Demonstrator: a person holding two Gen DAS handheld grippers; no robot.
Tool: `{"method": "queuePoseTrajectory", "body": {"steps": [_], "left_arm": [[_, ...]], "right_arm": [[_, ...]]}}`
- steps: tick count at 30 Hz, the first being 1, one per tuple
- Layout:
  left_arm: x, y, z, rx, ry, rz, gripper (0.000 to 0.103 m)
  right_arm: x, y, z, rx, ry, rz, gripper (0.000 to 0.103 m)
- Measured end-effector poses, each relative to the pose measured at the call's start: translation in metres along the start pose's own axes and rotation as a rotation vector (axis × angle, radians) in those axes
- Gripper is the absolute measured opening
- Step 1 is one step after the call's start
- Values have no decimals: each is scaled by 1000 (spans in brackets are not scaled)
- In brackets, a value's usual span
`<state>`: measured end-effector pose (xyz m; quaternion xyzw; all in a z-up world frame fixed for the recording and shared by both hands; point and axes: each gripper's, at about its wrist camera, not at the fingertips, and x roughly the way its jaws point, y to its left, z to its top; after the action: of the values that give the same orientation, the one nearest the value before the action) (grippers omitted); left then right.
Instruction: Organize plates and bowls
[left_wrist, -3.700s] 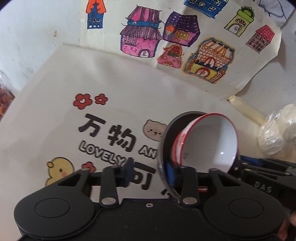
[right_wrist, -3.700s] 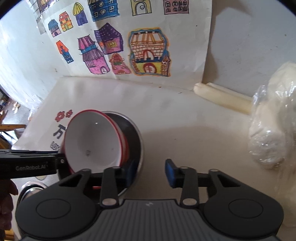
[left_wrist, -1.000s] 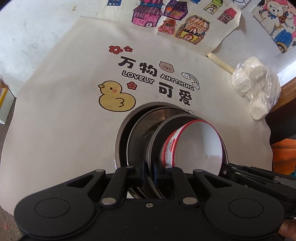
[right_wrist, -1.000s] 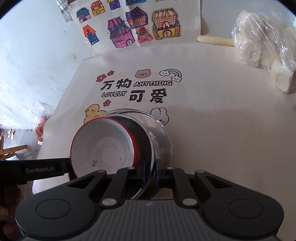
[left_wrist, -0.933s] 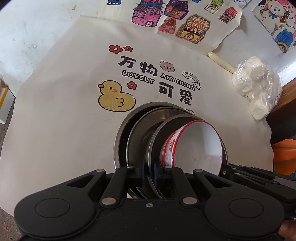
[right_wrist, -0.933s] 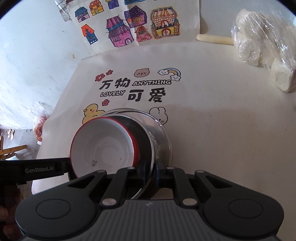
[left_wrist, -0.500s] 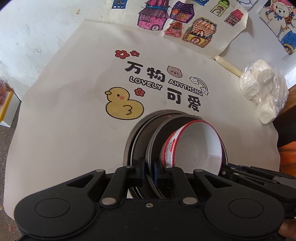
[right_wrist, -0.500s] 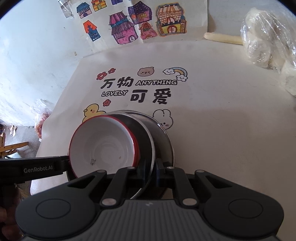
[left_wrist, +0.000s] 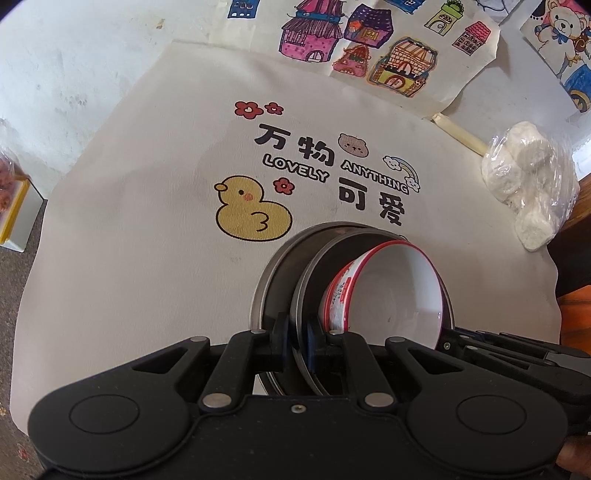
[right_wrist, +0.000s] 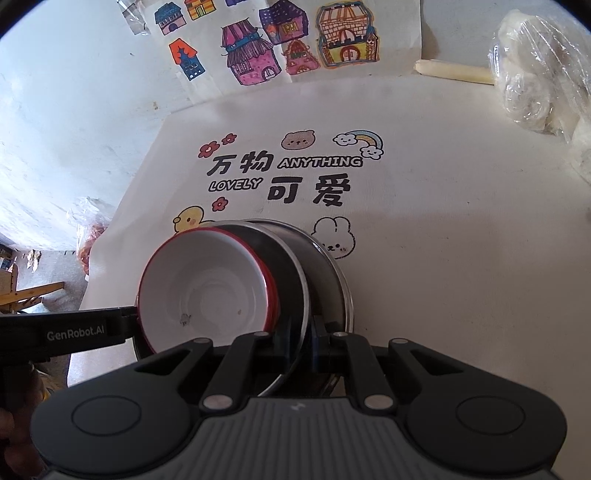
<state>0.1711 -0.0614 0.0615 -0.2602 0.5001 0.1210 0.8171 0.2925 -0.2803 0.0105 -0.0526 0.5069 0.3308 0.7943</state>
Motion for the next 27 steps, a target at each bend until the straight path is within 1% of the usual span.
{"method": "queuePoseTrajectory", "body": {"steps": [6, 12, 16, 19, 27], "left_arm": [[-1, -1, -2, 5, -11, 7, 10], [-7, -1, -5, 22, -35, 22, 16], [-14, -2, -9, 40, -65, 37, 23], [-18, -2, -10, 43, -73, 37, 26], [-22, -3, -14, 55, -91, 36, 27]], "right_arm": [[-1, 0, -2, 0, -15, -8, 12], [-8, 2, -5, -16, -65, -36, 18], [-14, 5, -10, -34, -95, -64, 20], [-21, 7, -14, -45, -118, -75, 21], [-26, 9, -19, -48, -144, -94, 21]]}}
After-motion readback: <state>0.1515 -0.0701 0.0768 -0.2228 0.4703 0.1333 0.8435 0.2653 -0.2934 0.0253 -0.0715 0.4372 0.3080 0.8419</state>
